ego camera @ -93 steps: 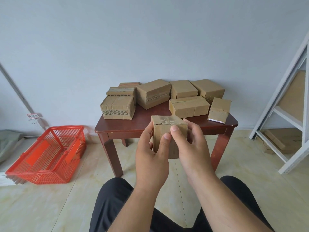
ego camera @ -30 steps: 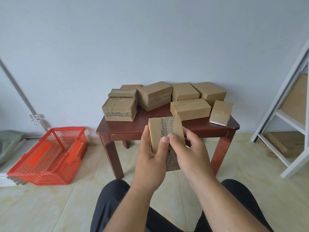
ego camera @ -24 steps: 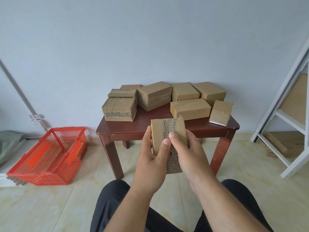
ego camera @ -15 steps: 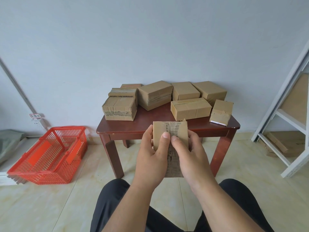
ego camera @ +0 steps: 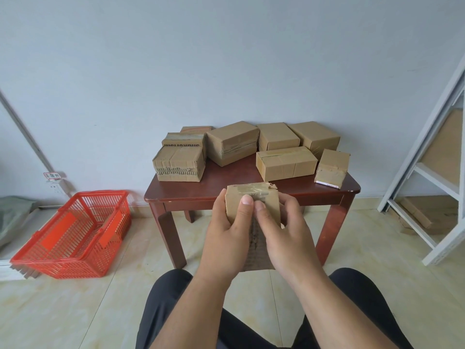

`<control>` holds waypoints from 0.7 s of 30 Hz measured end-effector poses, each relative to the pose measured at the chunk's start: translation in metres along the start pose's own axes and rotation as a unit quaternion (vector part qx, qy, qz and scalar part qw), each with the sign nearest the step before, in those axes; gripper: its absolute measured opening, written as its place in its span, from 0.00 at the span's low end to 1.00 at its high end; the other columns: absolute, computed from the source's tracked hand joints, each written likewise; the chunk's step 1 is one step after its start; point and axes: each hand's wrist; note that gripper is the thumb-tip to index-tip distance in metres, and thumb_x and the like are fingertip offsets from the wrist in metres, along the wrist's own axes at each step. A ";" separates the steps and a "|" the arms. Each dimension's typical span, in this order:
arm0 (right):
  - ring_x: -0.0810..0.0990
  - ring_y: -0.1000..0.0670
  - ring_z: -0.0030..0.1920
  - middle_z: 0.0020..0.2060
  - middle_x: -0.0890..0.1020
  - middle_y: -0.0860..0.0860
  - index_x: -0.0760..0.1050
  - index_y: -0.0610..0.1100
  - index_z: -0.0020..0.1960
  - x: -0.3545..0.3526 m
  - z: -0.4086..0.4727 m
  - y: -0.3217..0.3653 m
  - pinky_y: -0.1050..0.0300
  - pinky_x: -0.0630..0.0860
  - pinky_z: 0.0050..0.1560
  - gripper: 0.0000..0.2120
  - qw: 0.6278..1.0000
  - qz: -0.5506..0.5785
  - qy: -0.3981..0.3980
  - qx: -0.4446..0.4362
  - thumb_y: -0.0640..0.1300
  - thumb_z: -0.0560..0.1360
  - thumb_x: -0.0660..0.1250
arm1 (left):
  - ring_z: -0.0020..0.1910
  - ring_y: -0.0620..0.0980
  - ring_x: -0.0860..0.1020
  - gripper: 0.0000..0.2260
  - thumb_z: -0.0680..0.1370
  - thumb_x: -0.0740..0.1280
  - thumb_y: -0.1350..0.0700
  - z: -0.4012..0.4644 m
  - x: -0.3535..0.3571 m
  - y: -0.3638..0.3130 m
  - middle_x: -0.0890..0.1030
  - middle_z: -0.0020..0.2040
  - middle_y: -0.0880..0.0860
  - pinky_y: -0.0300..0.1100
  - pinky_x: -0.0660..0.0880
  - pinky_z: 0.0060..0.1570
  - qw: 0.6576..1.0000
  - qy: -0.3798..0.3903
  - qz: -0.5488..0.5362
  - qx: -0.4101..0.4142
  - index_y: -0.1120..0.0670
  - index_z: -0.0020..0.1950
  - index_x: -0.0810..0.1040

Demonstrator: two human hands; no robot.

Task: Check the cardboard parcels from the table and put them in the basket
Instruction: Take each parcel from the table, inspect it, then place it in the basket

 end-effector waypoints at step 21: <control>0.84 0.57 0.51 0.54 0.82 0.58 0.69 0.59 0.63 0.002 -0.001 0.002 0.60 0.83 0.40 0.13 0.997 0.052 0.019 0.045 0.52 0.82 0.68 | 0.55 0.29 0.79 0.18 0.85 0.62 0.48 -0.007 0.004 -0.005 0.82 0.55 0.32 0.34 0.75 0.53 0.999 0.002 -0.020 -0.050 0.32 0.73 0.66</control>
Point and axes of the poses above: each hand's wrist, its own z-axis towards the middle knuckle, its own x-axis out of the palm, y = z × x
